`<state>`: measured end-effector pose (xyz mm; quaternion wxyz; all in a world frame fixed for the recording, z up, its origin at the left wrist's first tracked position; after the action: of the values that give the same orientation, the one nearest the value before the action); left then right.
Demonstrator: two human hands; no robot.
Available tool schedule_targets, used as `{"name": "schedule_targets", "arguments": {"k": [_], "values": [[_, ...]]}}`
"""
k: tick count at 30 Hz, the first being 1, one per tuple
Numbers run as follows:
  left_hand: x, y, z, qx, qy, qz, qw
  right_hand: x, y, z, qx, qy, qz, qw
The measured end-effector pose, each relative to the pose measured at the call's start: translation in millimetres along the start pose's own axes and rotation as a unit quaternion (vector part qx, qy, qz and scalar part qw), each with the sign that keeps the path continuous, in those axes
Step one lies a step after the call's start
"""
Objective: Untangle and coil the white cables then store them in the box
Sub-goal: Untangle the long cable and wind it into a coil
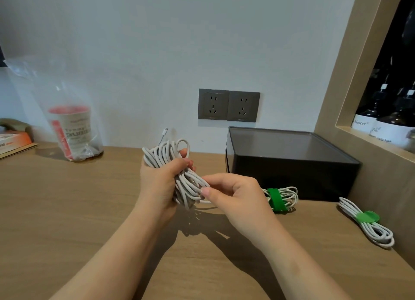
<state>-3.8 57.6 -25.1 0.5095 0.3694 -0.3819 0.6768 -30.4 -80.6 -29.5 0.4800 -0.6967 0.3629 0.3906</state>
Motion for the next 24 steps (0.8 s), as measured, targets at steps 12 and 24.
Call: {"name": "schedule_targets", "arguments": {"k": [12, 24], "values": [[-9.7, -5.9, -4.3, 0.01, -0.052, 0.041, 0.998, 9.7, -0.1, 9.9, 0.034, 0.119, -0.015, 0.992], [1.3, -3.8, -3.2, -0.084, -0.084, -0.022, 0.993, 10.8, -2.7, 2.5, 0.068, 0.054, 0.029, 0.996]]}}
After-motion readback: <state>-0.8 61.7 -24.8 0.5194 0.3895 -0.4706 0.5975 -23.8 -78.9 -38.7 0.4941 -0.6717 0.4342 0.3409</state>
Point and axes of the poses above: each hand's wrist, its own y-axis away from the middle knuckle, its own z-axis out of the palm, x = y × z, the point moved 1 cm from there along -y, towards the middle knuckle, and after that the axes turned 10 degrees about -y, right-handed, at the moved point
